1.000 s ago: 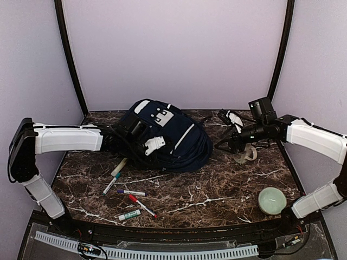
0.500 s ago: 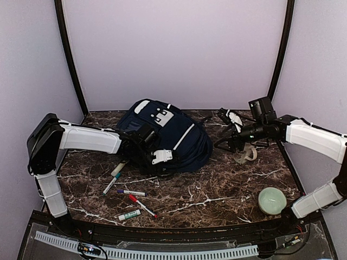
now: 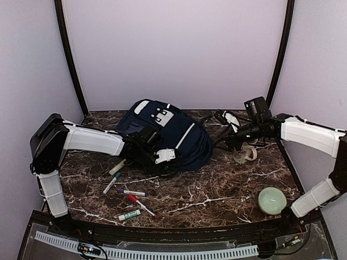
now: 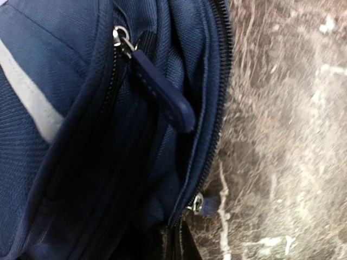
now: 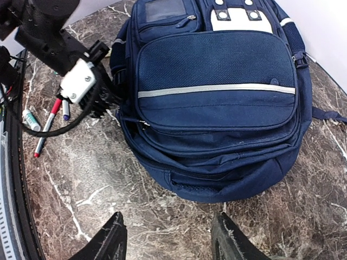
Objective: Pack the student bag
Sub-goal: Pick up the student bag from the center of the board.
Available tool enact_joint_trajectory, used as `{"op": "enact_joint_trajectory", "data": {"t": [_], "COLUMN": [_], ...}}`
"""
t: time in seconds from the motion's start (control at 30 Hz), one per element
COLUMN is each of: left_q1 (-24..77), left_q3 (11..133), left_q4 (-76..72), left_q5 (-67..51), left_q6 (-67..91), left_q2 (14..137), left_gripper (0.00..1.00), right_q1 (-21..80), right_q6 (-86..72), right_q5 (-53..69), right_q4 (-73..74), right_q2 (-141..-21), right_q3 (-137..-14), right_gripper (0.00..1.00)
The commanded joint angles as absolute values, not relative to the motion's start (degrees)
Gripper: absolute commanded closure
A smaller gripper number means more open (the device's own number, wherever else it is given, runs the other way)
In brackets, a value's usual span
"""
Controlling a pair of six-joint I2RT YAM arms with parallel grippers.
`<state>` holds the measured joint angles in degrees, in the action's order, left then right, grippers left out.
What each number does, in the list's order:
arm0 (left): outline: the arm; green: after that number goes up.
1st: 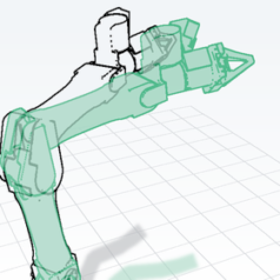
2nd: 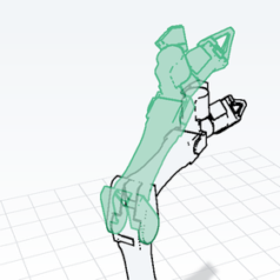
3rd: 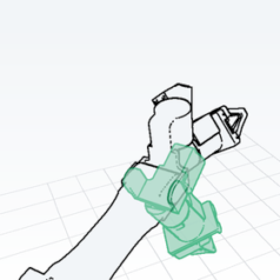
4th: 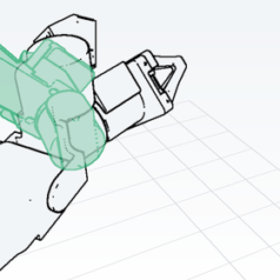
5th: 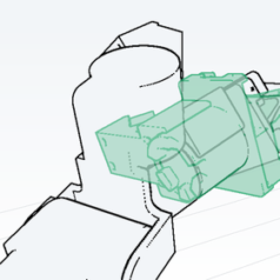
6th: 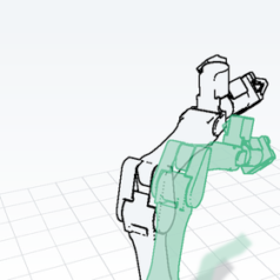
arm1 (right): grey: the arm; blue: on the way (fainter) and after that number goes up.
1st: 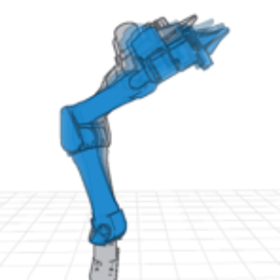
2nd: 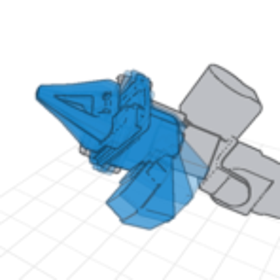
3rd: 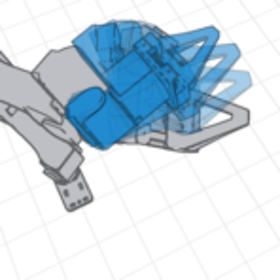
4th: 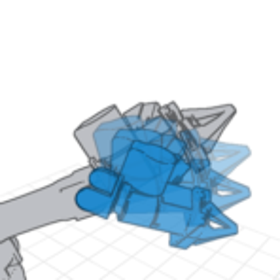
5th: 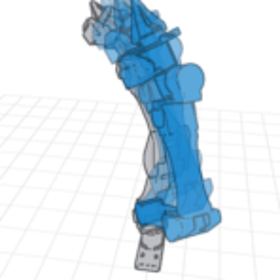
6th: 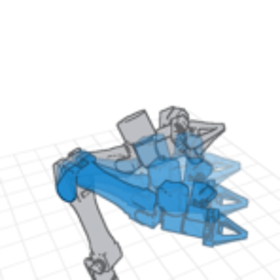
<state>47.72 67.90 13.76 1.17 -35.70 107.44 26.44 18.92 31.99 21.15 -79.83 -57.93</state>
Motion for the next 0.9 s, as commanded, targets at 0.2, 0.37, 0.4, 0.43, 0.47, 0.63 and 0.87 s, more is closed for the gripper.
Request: {"op": "enact_joint_trajectory", "data": {"t": [0.2, 0.37, 0.4, 0.43, 0.47, 0.63, 0.87], "left_q1": [46.6, 44.0, 43.2, 42.2, 41.1, 38.4, 38.2], "left_q3": [66.4, 65.8, 65.7, 65.4, 65.1, 64.5, 65.0], "left_q4": [-1.0, -7.3, -8.7, -10.3, -12.2, -17.0, -18.3], "left_q5": [-16.0, -24.3, -26.6, -28.7, -30.9, -35.8, -40.3], "left_q6": [-22.3, -13.1, -10.9, -8.6, -6.3, -1.0, 2.1], "left_q2": [100.5, 100.5, 100.7, 100.6, 100.7, 100.6, 101.5], "left_gripper": [1.0, 1.0, 1.0, 1.0, 1.0, 1.0, 1.0], "right_q1": [35.0, 39.5, 40.4, 41.1, 41.9, 43.6, 45.8], "right_q6": [13.3, 9.1, 8.2, 7.6, 7.2, 5.6, 4.1], "right_q5": [24.9, 24.4, 24.4, 24.5, 24.2, 21.1, 19.3], "right_q4": [22.7, 23.1, 22.8, 22.2, 21.4, 12.3, 10.6], "right_q2": [-83.6, -90.3, -92.0, -93.3, -94.4, -96.8, -104.0], "right_q3": [-62.9, -65.6, -66.5, -67.4, -67.6, -66.4, -70.3], "right_gripper": [0.54, 0.59, 0.6, 0.61, 0.62, 0.63, 0.64]}}
